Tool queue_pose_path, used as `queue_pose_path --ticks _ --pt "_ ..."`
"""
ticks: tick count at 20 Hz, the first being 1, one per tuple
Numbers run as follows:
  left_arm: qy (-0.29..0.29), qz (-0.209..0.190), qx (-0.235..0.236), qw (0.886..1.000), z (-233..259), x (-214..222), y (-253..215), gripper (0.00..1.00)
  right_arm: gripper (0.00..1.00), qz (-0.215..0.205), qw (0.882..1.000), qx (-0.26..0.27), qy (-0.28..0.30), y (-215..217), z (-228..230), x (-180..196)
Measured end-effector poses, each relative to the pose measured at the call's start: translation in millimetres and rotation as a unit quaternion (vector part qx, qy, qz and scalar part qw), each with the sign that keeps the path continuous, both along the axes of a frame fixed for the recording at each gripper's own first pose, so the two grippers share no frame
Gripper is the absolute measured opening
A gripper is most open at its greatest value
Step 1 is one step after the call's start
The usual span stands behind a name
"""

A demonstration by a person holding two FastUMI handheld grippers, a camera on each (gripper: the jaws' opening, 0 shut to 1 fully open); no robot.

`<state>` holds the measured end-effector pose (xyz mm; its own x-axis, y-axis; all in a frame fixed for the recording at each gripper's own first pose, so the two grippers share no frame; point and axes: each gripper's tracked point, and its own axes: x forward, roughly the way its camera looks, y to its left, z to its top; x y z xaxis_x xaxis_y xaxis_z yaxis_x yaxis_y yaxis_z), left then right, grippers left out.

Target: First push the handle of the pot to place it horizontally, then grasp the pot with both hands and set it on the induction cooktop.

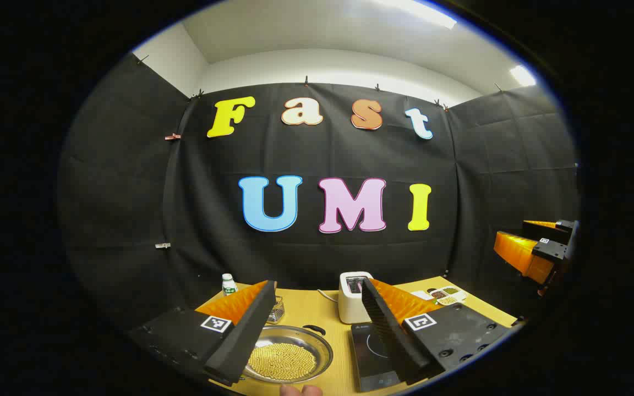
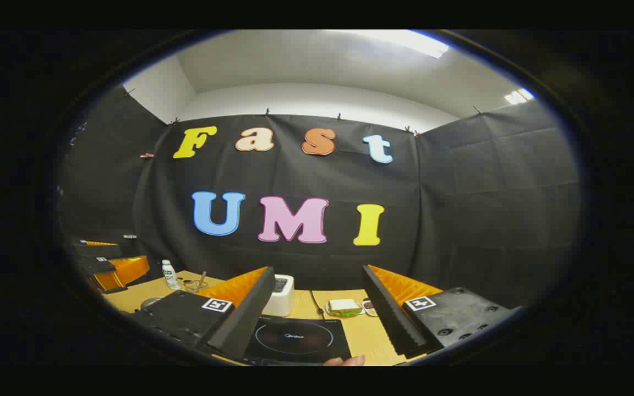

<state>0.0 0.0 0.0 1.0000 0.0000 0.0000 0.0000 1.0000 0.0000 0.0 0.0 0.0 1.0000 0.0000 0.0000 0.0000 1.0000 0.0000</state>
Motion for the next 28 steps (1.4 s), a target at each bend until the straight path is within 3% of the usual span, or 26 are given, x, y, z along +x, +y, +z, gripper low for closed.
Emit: queue_pose_path --ticks 28 --pt "-0.001 0.004 -0.004 1.000 -2.9 0.3 16.9 0.98 0.98 0.007 1.000 -0.018 0.000 16.1 3.5 -0.3"
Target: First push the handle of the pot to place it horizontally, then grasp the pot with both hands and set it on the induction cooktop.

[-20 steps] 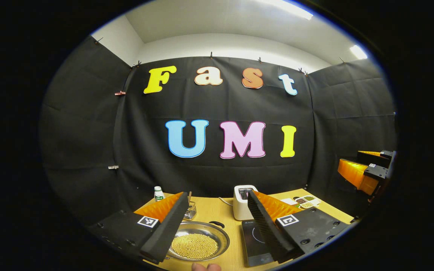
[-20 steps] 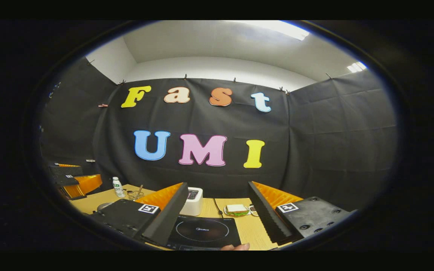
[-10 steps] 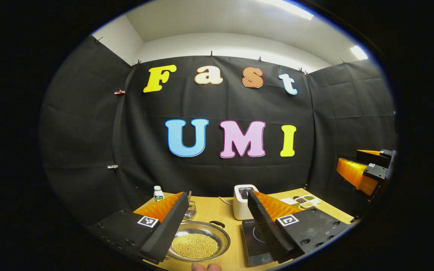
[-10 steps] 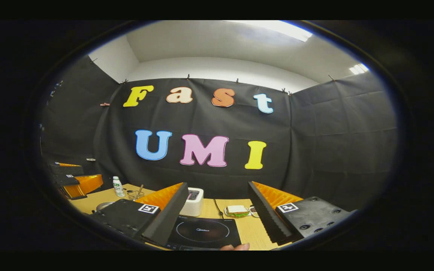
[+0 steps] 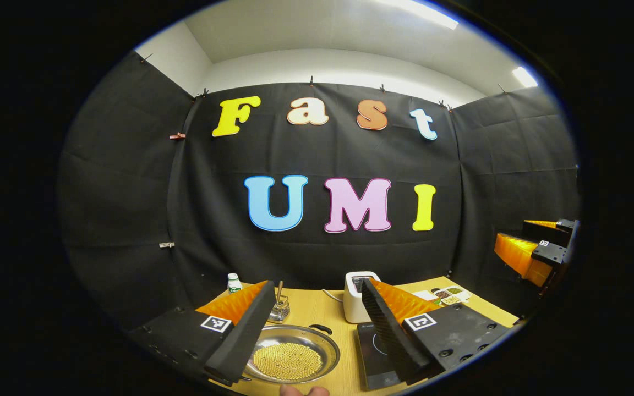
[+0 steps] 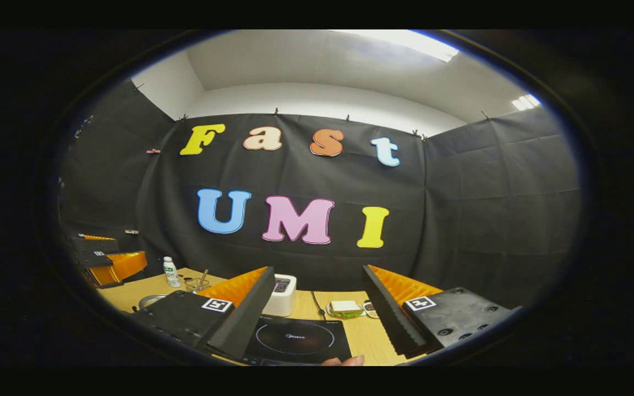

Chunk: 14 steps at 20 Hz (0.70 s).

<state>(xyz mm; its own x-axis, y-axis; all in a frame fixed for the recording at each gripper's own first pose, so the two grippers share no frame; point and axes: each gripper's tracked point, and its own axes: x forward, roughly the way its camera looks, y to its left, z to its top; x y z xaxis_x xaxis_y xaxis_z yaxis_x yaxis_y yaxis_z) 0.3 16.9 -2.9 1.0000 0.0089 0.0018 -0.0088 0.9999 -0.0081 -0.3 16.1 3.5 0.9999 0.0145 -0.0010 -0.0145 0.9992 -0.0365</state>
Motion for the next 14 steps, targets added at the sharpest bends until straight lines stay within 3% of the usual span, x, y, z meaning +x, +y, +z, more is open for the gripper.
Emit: queue_pose_path --ticks 3,4,8,9,14 --pt "-0.002 -0.001 -0.002 1.000 0.0 -1.9 1.0 0.98 0.98 -0.001 1.000 -0.001 0.000 0.0 0.0 -0.6" --pt "-0.004 -0.001 -0.003 1.000 1.7 -2.5 2.0 0.88 0.98 -0.001 1.000 -0.003 0.000 -0.6 0.0 -0.2" --pt "0.016 -0.081 -0.010 0.997 -3.0 -8.3 -32.2 0.23 0.98 -0.001 1.000 -0.004 0.001 -0.6 -1.1 0.2" --pt "0.024 -0.083 -0.006 0.996 -4.2 -9.7 -28.8 0.07 0.98 0.000 1.000 -0.004 0.001 0.5 -1.3 0.1" --pt "0.069 -0.080 -0.009 0.994 -26.8 -11.7 -28.9 0.03 0.98 0.002 1.000 -0.005 0.002 0.8 -2.0 -0.5"
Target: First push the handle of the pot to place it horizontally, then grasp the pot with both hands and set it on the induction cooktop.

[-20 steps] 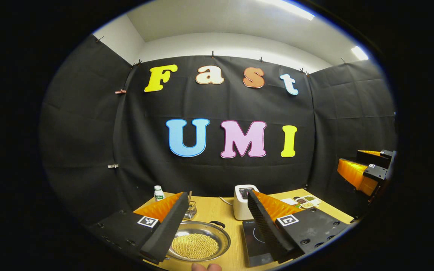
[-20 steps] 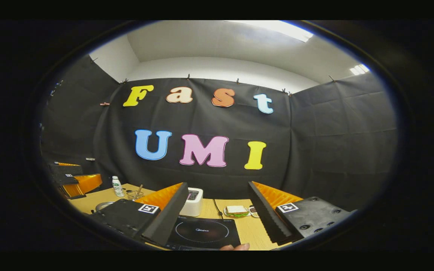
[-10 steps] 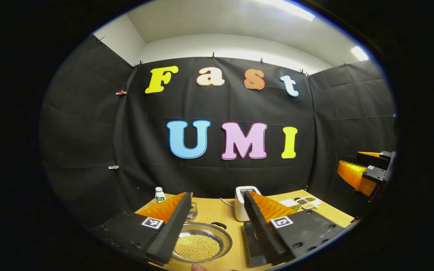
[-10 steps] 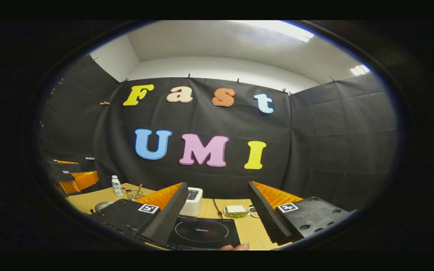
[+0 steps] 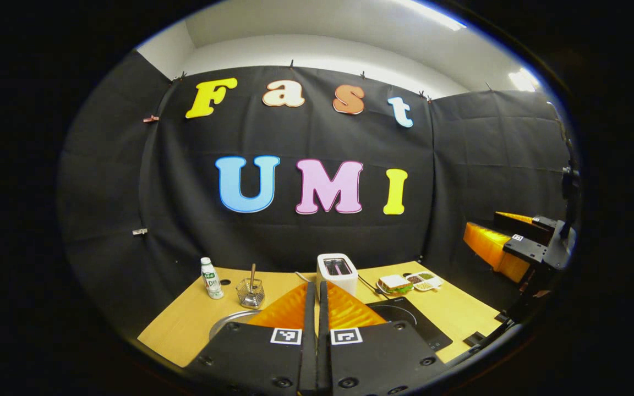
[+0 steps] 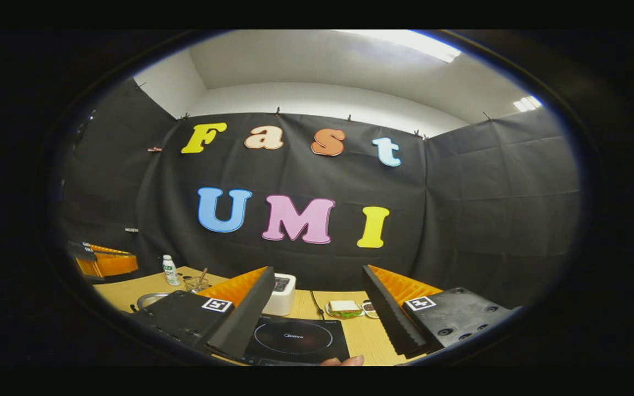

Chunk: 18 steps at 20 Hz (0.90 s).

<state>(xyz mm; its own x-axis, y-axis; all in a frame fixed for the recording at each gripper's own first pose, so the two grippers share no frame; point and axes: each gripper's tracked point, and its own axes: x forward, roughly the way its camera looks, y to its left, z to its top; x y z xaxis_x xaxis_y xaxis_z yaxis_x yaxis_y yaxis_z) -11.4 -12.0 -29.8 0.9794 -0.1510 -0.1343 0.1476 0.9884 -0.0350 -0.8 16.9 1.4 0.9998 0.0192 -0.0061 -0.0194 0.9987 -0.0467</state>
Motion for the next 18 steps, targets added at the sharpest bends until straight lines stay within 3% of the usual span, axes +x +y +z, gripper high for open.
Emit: queue_pose_path --ticks 5,11,18 --pt "0.085 -0.007 0.006 0.996 -46.7 -6.2 -0.1 0.05 0.98 -0.002 1.000 0.003 0.004 -2.2 -3.7 -2.3" --pt "0.189 0.001 0.005 0.982 -108.8 -22.2 12.2 0.05 0.98 -0.002 1.000 0.004 0.013 -1.0 -10.5 -5.2" --pt "0.338 -0.034 -0.004 0.941 -179.9 -54.2 17.4 0.05 0.98 -0.002 1.000 0.004 0.022 1.8 -17.9 -5.3"
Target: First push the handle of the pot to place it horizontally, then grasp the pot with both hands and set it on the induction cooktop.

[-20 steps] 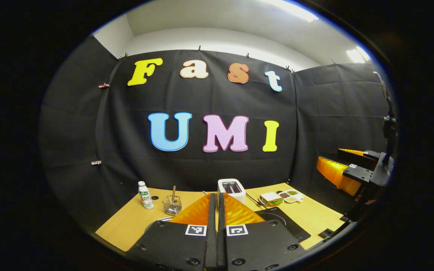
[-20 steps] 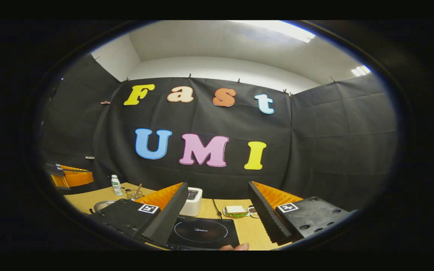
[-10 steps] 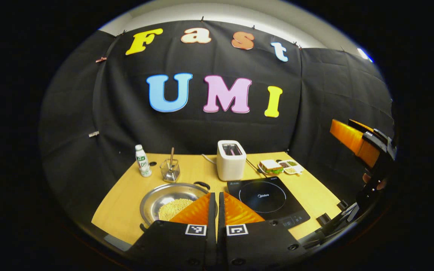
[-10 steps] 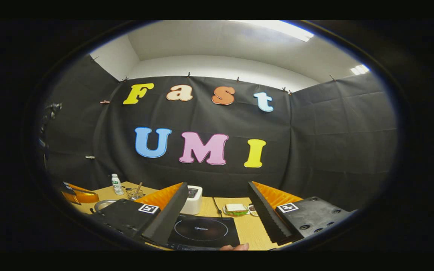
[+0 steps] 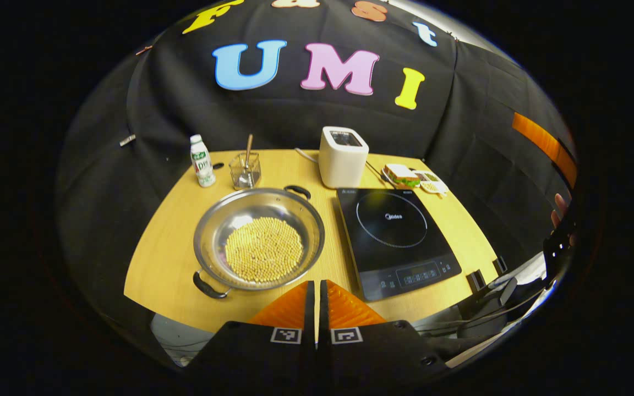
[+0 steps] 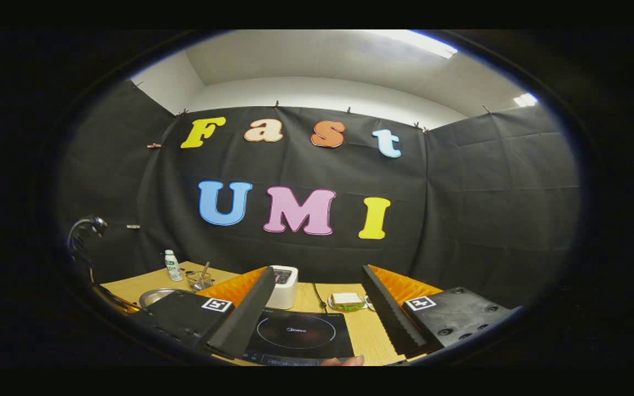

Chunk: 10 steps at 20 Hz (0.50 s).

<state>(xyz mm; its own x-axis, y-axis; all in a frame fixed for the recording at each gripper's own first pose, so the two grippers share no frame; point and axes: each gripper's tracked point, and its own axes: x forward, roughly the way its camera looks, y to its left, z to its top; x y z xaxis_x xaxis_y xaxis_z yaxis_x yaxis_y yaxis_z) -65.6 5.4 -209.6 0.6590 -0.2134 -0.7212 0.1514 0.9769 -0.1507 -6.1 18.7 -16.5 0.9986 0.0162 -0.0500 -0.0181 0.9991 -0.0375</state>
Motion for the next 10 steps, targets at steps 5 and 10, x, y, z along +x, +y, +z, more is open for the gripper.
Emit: queue_pose_path --ticks 5,10 --pt "0.099 -0.022 -0.038 0.994 -39.8 -16.3 17.5 0.05 0.98 -0.009 1.000 -0.003 0.002 -7.8 -2.2 -3.1" --pt "0.177 -0.054 -0.011 0.983 -71.6 -14.5 59.5 0.05 0.98 -0.016 1.000 -0.004 0.005 -15.8 -4.4 -3.6"
